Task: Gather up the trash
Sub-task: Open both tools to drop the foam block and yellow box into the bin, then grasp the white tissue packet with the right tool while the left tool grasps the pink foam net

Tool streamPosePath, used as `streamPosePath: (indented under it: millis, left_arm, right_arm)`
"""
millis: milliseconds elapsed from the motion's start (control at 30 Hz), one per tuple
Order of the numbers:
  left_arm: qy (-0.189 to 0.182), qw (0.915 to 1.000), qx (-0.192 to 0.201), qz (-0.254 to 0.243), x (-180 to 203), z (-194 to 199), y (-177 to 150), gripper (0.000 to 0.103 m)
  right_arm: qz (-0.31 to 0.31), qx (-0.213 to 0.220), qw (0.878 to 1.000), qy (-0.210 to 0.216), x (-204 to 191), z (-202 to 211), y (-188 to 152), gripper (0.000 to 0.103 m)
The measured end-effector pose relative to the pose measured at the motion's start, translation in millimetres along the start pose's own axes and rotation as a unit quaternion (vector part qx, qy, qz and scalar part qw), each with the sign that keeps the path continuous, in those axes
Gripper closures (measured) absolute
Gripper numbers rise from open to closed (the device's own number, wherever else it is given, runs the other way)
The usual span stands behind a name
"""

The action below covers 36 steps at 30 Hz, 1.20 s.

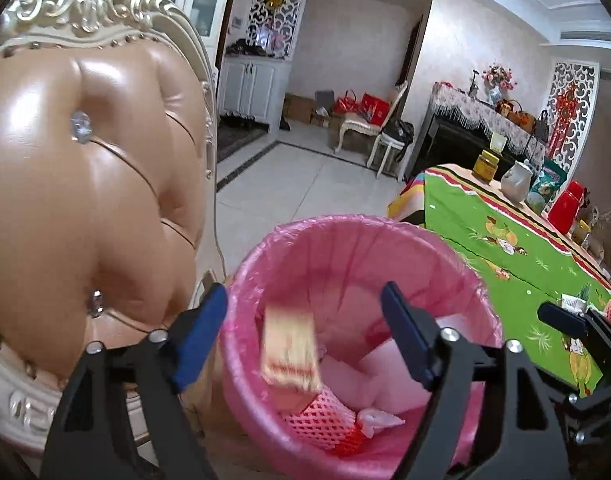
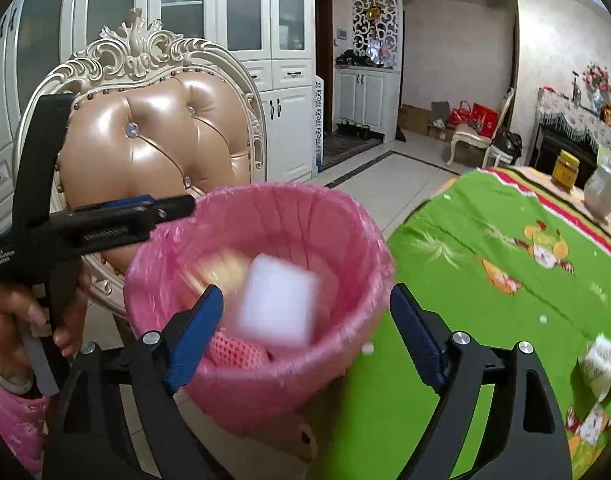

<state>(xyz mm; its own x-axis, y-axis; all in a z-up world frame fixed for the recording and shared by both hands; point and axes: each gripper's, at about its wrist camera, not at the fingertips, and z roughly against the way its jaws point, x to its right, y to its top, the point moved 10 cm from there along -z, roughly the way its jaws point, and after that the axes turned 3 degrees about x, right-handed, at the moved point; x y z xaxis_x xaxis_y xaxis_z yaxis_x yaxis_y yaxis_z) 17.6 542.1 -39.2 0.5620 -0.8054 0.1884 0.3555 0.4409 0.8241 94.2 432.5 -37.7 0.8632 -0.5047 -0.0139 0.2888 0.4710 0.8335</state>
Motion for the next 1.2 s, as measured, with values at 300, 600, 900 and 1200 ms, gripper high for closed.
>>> streamPosePath:
  millis: [300, 600, 900, 1200]
  left_arm:
    - [0.01, 0.9972, 0.026, -0.07, 53, 31, -24, 0.005]
    - [-0.068, 0.977, 0.018, -0.201, 186, 39, -61, 0.005]
    - [-0.212, 0.948, -0.029, -0.236, 330, 52, -108, 0.005]
    - [-0.26, 0.9196, -0.053, -0.289, 452, 53, -157, 0.005]
  right_arm:
    - [-0.012, -0.012, 0.999, -0.046, 40, 47, -38, 0.023]
    - [-0.043, -0.009, 0.99, -0.137, 129, 117, -66, 0.023]
    - [-0.122, -0.017, 0.962, -0.245, 252, 204, -124, 0.023]
    - [-0.195, -0.035, 0.922, -0.333, 356, 288, -201, 0.023]
